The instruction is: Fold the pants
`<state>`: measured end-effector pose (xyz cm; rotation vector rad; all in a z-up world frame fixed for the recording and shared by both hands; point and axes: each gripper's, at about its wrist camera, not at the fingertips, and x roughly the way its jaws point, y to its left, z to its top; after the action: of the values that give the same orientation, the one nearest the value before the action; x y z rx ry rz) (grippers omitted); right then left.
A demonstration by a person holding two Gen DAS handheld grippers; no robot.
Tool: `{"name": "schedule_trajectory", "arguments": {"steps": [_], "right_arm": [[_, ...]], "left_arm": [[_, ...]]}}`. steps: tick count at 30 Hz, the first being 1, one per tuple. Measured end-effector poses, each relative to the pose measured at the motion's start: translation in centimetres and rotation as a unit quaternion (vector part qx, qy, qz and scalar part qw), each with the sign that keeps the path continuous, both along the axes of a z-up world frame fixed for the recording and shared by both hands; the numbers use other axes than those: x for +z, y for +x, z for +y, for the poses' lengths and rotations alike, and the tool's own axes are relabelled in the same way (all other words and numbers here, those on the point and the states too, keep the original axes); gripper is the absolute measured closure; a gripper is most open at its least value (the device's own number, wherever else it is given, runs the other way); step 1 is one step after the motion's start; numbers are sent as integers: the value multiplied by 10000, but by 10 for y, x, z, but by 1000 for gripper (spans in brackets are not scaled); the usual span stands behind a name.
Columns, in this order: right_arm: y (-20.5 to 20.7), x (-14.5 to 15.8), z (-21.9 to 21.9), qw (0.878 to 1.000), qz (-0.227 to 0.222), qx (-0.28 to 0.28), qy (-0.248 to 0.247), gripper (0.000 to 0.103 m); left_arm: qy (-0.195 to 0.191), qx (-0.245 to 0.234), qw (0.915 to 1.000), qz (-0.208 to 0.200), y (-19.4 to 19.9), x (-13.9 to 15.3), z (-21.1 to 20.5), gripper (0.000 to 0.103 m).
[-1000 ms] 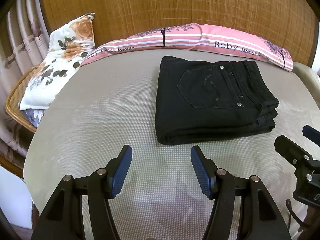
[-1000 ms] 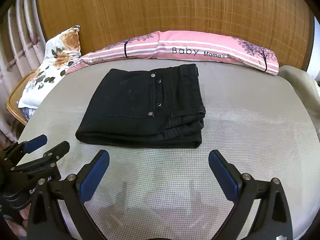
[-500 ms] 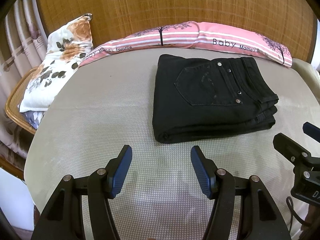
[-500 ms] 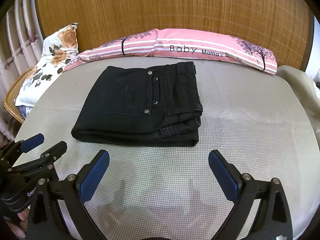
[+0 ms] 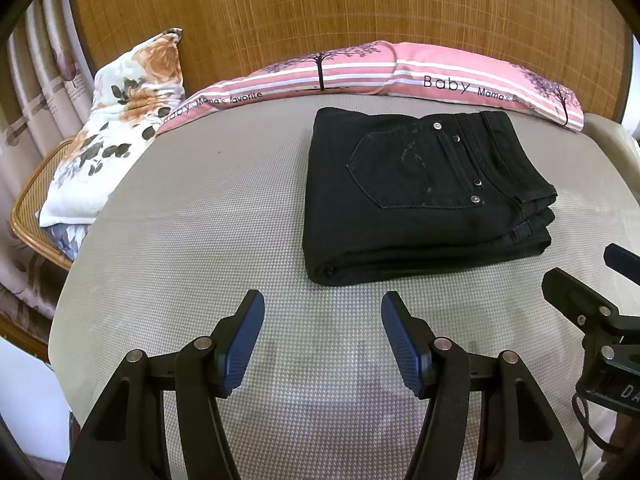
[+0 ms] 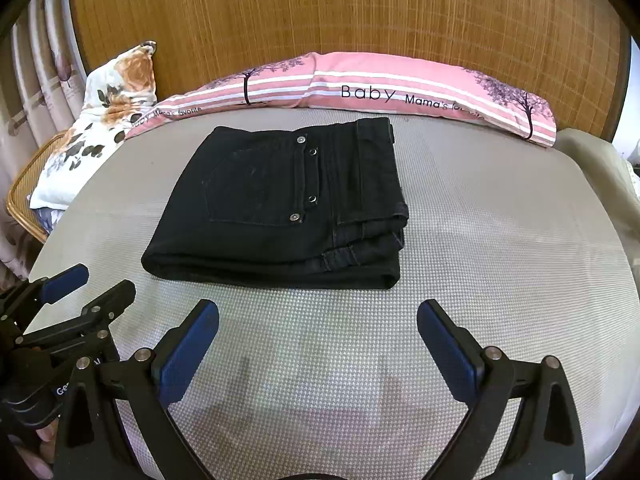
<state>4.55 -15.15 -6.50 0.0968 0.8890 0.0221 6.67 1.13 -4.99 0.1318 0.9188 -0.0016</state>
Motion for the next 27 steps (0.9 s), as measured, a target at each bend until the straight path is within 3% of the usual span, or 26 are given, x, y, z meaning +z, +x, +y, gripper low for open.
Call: {"name": "schedule_trajectory", "arguments": {"steps": [27], "right_arm": [[3, -6, -1, 9999, 123, -46, -1, 5]], "left_arm": [[13, -101, 9999, 97, 6, -5, 0, 41]]}}
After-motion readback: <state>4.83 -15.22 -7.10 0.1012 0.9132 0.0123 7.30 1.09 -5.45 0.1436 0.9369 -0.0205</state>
